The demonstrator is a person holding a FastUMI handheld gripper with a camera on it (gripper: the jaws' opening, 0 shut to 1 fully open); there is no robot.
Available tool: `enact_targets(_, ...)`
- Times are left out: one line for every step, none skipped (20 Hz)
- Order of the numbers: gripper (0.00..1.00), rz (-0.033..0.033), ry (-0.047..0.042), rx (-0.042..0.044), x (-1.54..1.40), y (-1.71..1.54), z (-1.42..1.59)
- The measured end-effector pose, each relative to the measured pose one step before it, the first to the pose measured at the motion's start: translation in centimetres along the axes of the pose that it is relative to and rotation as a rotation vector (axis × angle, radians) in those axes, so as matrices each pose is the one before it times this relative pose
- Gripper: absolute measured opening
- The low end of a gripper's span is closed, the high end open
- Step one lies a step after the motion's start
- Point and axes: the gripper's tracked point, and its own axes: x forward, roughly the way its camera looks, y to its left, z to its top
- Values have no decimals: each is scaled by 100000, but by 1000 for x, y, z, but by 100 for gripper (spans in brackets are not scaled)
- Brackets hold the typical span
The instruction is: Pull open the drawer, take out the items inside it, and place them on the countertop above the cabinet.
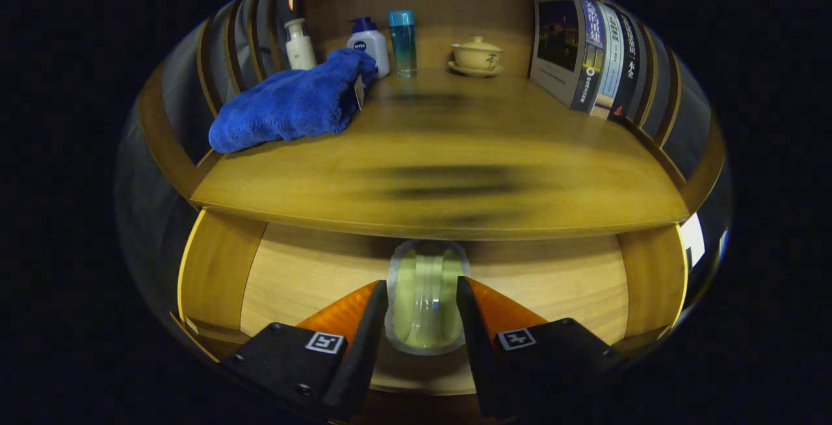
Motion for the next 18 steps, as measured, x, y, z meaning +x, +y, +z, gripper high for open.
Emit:
enact_targets(60, 929, 1940, 1266, 347, 100, -447)
enact_targets(49, -529, 1533, 560, 110, -168, -449)
enact_targets(38, -2296, -3204, 150, 31, -660, 633)
enact_targets(27, 160, 1591, 1103, 65, -63, -276)
enact_targets(26, 797, 664, 1658, -142, -48, -126)
enact_targets(22, 835, -677, 1301, -66, 8, 175)
enact_targets(21, 682, 29, 1055, 20, -25, -38)
enact_targets(21, 829, 154, 796, -89, 34, -1)
enact_targets(21, 576, -197, 481, -113, -47, -65)
enact_targets(21, 684, 117, 547, -133, 32, -26)
enact_targets(21, 836, 120, 196, -355, 87, -224)
enact_targets(21, 598, -633, -317, -589, 66, -13)
enact_targets(21, 612, -1040, -675, -694, 58, 15)
enact_targets(21, 1334, -876, -420, -871, 203, -6)
enact_targets(21, 1593, -1026, -71, -909, 151, -28)
enact_targets(21, 1067, -1454, -39, -979, 54, 151)
enact_targets(21, 1133, -1829, -139, -1083, 113, 199)
enact_targets(21, 1152, -1722, -274, -1057, 224, 298)
